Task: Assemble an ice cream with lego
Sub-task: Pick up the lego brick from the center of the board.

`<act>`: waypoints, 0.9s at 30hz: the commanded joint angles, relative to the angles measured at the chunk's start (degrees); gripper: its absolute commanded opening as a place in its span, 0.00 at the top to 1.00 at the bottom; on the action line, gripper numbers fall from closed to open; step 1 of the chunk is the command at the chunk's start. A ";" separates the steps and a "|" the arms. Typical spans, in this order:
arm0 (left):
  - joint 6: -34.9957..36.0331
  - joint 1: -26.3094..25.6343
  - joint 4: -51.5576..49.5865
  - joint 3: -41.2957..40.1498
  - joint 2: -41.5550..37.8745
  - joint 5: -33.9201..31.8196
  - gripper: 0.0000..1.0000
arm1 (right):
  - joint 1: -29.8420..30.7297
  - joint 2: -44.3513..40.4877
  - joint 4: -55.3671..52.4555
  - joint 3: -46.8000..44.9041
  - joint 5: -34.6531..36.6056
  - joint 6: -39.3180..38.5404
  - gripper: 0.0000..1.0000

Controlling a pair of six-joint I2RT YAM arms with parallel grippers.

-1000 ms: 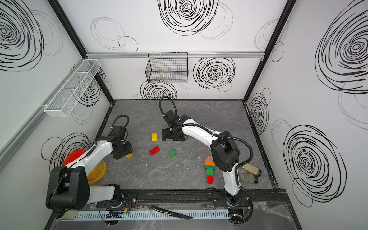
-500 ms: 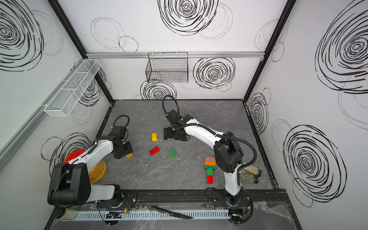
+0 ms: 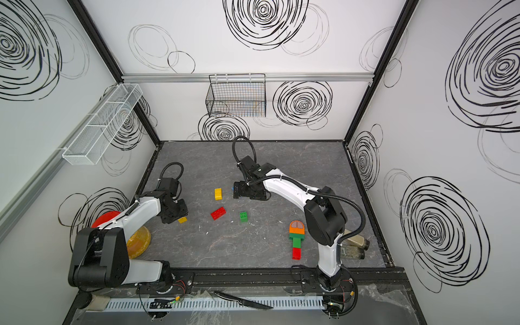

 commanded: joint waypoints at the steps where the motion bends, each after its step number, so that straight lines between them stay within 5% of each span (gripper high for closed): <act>1: 0.29 0.35 0.71 -0.17 0.43 0.16 0.61 | -0.71 -2.89 1.24 -1.16 -0.55 0.54 0.03; 14: -2.43 -5.08 -2.55 2.20 -2.72 -0.49 0.81 | -4.43 -8.82 3.89 -8.57 -3.81 0.93 0.00; 27: -18.83 -27.96 -11.60 12.19 -8.19 -5.60 0.83 | -9.07 -15.16 7.02 -18.57 -8.65 1.31 0.00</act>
